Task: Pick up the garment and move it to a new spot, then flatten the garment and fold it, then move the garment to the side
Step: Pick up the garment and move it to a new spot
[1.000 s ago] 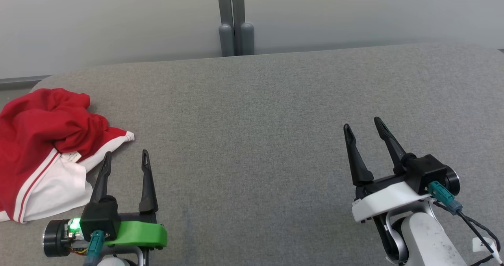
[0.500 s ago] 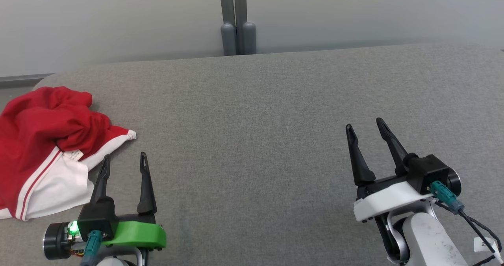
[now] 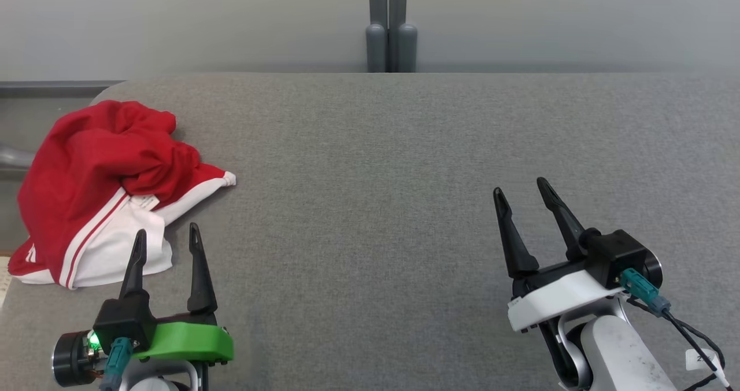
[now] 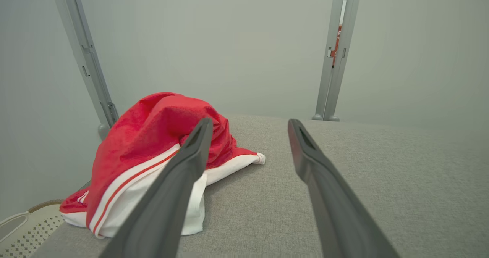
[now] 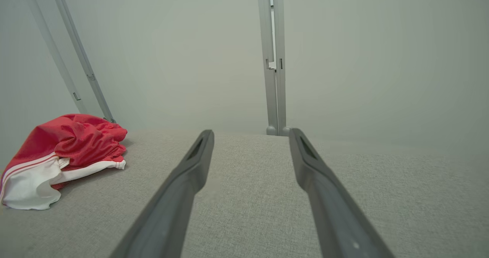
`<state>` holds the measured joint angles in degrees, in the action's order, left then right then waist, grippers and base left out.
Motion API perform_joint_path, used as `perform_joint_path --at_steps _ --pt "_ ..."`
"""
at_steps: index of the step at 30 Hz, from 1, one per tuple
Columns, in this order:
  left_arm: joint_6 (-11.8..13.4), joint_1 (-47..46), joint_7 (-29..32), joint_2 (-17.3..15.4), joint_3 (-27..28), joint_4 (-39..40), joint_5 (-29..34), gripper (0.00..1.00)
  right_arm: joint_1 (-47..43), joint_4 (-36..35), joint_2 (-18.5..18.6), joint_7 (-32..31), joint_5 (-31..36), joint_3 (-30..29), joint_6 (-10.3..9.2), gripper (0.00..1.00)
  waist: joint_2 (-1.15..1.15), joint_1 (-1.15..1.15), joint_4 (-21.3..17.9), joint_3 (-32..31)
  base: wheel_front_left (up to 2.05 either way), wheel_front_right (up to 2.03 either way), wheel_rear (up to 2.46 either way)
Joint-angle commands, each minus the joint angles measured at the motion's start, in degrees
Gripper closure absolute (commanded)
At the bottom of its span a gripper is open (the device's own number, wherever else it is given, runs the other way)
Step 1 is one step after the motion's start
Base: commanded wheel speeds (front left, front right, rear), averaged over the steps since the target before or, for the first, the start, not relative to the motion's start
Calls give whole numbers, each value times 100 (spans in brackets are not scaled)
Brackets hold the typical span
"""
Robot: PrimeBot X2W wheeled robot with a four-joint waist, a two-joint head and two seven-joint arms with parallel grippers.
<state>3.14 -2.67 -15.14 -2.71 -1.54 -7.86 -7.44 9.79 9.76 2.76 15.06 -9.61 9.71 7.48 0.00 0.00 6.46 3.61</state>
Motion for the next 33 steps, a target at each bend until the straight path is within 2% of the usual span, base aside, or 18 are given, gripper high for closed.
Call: perform_joint_path --at_steps 1,21,29,33 --pt "11 -22 -2 -34 34 -36 -45 0 35 -9 22 19 -32 14 3 0 0 0 195 21 0 0 0" --pt "94 193 -1 -30 215 -254 -304 0 -101 66 23 18 -170 208 3 0 0 0 1650 -85 0 0 0" --pt "100 232 -2 -31 208 -224 -351 0 -51 79 23 18 -182 242 3 0 0 0 1849 -47 0 0 0" --pt "-120 171 -2 -31 225 -302 -533 0 -28 79 23 18 -193 284 3 0 0 0 1834 -27 0 0 0"
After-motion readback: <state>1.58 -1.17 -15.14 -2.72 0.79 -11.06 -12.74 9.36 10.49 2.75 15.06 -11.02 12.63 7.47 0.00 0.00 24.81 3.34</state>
